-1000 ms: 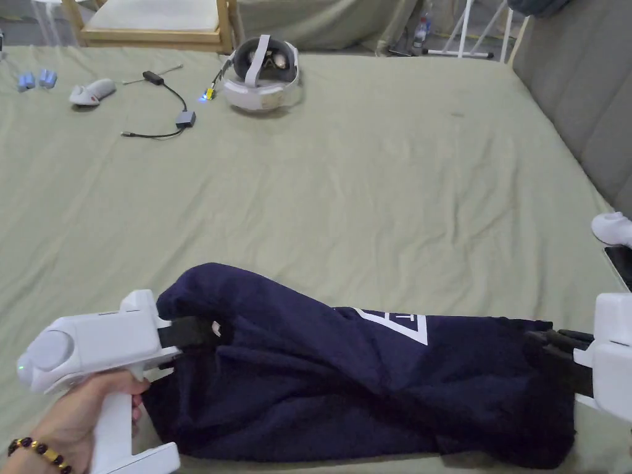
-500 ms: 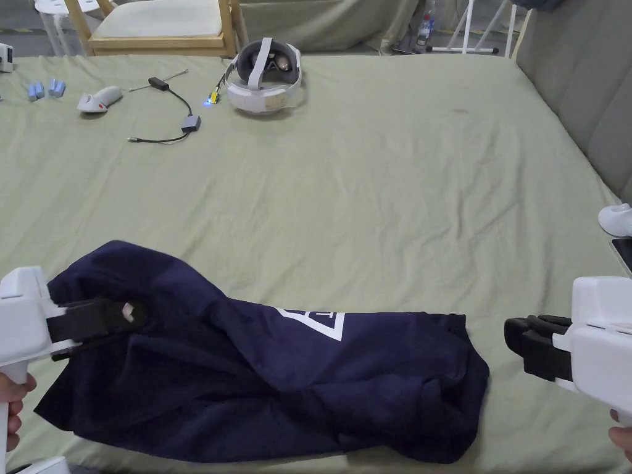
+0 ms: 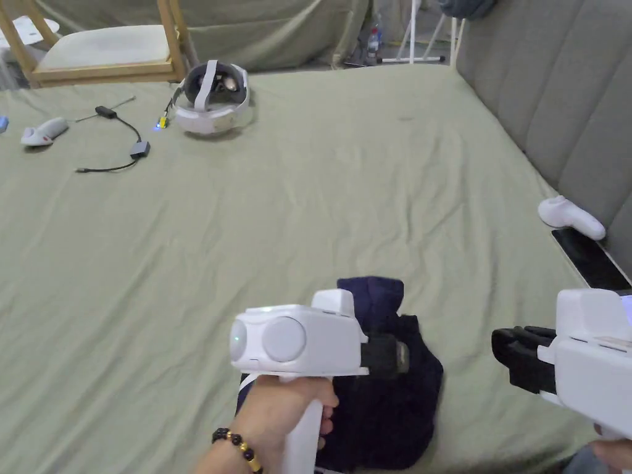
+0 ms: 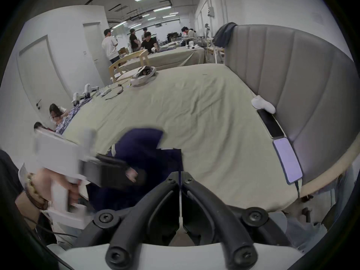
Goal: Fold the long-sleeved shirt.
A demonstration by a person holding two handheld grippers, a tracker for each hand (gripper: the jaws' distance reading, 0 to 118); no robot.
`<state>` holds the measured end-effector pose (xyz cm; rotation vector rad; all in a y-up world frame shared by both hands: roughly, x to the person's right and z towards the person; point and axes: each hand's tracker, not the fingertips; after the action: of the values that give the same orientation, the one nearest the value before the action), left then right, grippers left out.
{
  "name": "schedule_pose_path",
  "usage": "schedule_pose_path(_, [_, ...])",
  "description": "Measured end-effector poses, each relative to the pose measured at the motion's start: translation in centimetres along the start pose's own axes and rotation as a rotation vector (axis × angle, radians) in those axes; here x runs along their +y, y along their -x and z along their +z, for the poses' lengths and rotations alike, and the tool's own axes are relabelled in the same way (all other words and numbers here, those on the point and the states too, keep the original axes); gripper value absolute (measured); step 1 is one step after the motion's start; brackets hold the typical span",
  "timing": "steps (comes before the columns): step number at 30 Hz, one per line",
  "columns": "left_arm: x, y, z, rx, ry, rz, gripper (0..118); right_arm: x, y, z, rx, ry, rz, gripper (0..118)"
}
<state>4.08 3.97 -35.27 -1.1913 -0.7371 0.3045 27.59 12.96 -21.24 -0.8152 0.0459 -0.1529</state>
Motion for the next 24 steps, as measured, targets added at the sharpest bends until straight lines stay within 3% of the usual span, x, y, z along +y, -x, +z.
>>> schedule_pose_path(1, [-0.2,0.1,-2.0,-0.019,0.011,0.026,88,-0.3,-0.5,0.4,-0.007,-0.004,-0.014,0])
schedule_pose_path(2, [-0.3,0.7,-2.6,-0.023,-0.006,0.066,105,-0.5,-0.9,0.8,-0.009,-0.005,-0.025,0])
schedule_pose_path(4, [0.4,1.2,-0.9,-0.063,-0.111,0.105,107,-0.9,-1.7,1.6,-0.013,-0.006,-0.043,0])
schedule_pose_path(8, [1.8,1.9,9.0,-0.185,-0.281,0.084,108,-1.4,-2.9,1.9,-0.031,0.009,-0.046,0])
schedule_pose_path(11, [1.0,2.8,17.5,-0.160,-0.456,0.046,106,-1.3,-2.9,1.7,-0.042,0.009,-0.038,0])
schedule_pose_path(12, [0.7,3.3,19.1,-0.139,-0.454,0.026,97,-1.3,-2.9,1.4,-0.039,0.007,-0.041,0])
schedule_pose_path(13, [-0.1,3.8,20.5,-0.088,-0.437,-0.014,62,-1.2,-2.8,1.2,-0.031,0.002,-0.046,0])
schedule_pose_path(14, [-0.9,4.1,21.1,-0.002,-0.455,-0.063,11,-1.1,-2.6,1.0,-0.022,0.000,-0.050,0])
schedule_pose_path(16, [-3.1,2.9,19.5,0.260,-0.453,-0.161,4,-0.9,-2.2,0.6,-0.014,-0.004,-0.053,0])
schedule_pose_path(17, [-4.0,2.4,17.7,0.325,-0.402,-0.234,4,-0.8,-1.9,0.4,-0.009,-0.004,-0.051,0])
schedule_pose_path(19, [-5.0,2.7,14.3,0.313,-0.244,-0.280,4,-0.8,-1.3,0.2,0.000,-0.004,-0.045,0])
schedule_pose_path(21, [-5.8,4.5,10.4,0.309,-0.191,-0.259,4,-0.8,-0.7,0.2,0.013,-0.004,-0.037,0])
schedule_pose_path(24, [-7.1,2.1,6.3,0.200,-0.149,-0.227,4,-1.1,-0.2,0.6,0.020,-0.003,-0.039,0])
